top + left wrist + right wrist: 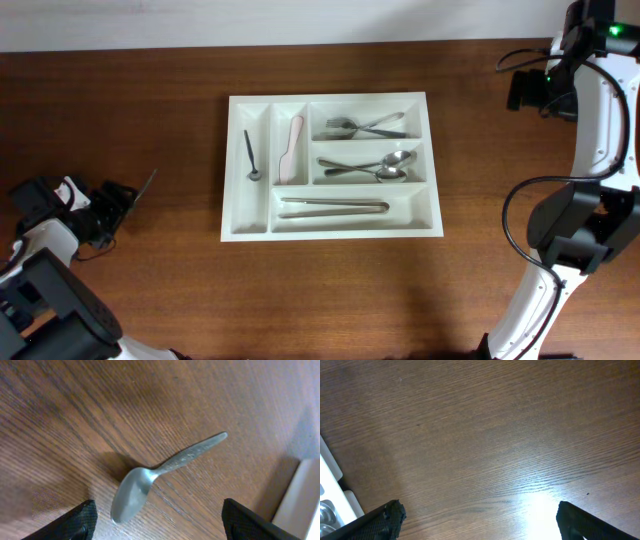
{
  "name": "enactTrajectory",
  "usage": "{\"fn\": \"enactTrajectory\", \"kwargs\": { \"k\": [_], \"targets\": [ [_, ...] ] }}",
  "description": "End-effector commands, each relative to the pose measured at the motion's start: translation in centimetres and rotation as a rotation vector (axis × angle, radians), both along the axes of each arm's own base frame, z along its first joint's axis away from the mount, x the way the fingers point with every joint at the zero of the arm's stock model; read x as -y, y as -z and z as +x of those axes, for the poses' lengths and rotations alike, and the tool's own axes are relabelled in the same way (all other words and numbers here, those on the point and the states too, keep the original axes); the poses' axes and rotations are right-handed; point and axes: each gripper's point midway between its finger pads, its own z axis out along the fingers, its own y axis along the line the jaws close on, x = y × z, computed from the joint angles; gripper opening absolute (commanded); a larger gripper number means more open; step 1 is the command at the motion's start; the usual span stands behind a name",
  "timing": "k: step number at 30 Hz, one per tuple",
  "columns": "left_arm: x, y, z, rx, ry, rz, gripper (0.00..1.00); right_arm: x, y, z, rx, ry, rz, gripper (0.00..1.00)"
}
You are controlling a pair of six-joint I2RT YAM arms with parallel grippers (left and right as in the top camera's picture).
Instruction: Pack container
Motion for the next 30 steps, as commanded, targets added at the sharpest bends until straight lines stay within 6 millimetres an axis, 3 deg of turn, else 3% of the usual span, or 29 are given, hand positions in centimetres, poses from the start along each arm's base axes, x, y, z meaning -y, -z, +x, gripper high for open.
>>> {"fn": "enactTrajectory", "kwargs": {
  "k": [1, 5, 30],
  "targets": [
    [0.05, 1.53, -0.46, -0.027, -0.012, -0.023, 0.75, -0.27, -1.48, -0.02, 0.033, -0.009, -0.008, 0.99],
    [-0.15, 1.55, -0.19, -0.021, -0.04, -0.035, 0.6, -0.27, -1.48, -0.02, 0.033, -0.009, -0.008, 0.99],
    [-0.22, 1.49, -0.1, -0.018, -0.046, -0.036, 0.02, -0.27, -1.48, -0.02, 0.033, -0.009, -0.008, 0.99]
  ]
}}
